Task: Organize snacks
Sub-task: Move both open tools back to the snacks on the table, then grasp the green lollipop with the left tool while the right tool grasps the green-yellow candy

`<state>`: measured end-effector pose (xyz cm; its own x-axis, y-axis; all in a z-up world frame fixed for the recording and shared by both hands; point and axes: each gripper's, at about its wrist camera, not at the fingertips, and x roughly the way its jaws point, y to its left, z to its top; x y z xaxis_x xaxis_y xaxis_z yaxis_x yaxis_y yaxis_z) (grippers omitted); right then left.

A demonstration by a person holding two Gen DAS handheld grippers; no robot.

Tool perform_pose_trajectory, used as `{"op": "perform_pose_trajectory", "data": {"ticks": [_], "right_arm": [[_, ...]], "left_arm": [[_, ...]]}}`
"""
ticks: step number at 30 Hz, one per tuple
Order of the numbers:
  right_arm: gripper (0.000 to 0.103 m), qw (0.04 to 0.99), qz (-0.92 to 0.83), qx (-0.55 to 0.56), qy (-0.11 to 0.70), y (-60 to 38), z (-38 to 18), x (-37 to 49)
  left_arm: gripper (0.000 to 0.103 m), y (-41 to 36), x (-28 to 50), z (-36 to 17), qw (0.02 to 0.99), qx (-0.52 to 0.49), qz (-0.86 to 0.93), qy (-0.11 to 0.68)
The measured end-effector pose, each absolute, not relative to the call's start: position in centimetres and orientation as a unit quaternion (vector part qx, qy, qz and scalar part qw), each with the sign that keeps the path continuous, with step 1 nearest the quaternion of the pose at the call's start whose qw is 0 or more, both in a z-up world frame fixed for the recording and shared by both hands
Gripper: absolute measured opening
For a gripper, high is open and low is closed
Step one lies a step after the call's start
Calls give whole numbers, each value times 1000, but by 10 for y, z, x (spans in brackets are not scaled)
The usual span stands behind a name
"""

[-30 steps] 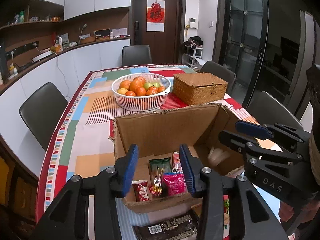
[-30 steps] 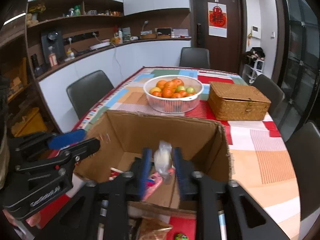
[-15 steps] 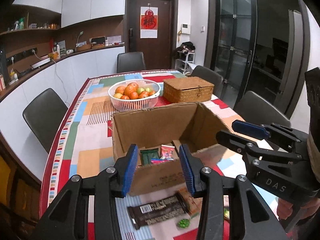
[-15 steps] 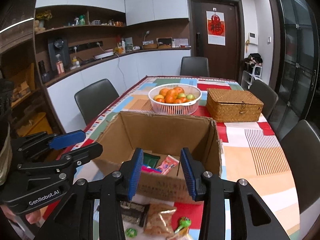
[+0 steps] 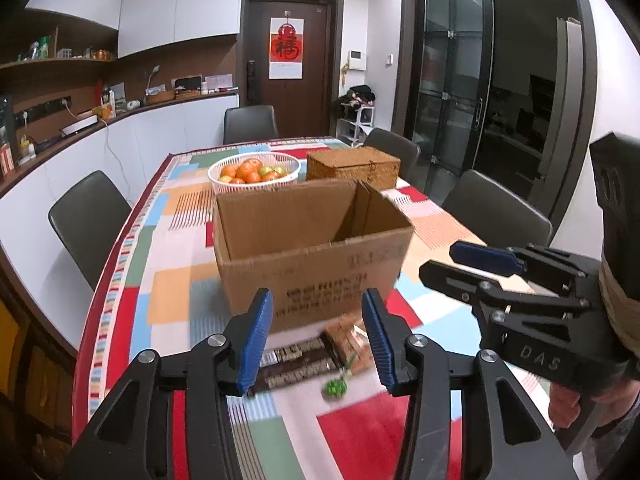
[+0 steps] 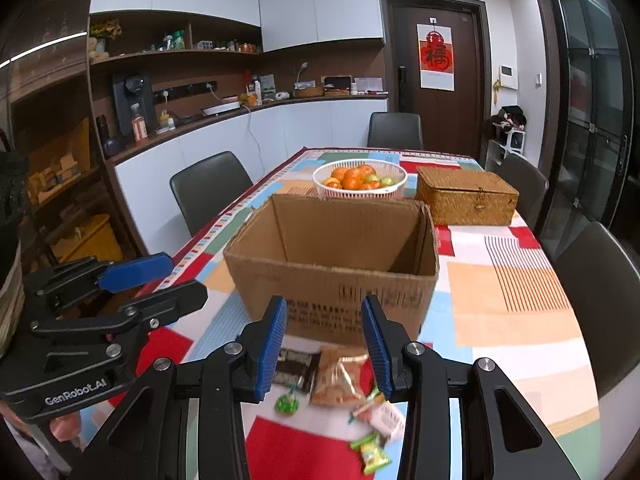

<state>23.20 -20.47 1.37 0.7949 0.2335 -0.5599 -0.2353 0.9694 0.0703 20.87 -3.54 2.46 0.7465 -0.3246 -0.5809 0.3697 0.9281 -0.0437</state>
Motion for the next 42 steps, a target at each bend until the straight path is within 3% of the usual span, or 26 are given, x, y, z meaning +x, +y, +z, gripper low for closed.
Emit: {"op": "perform_pose_trajectory", "data": {"ticks": [12, 27, 42], "right_arm": [[40, 926, 132, -1, 353, -201, -30, 188], [40, 902, 85, -21, 422, -214, -96, 149], [40, 895, 81, -14, 439, -231, -124, 179]], "left_arm": [[48, -32, 165, -19, 914, 37, -191, 355], [49, -44, 128, -65, 912, 103, -178, 356], [48, -65, 184, -108, 883, 97, -207, 409]]}}
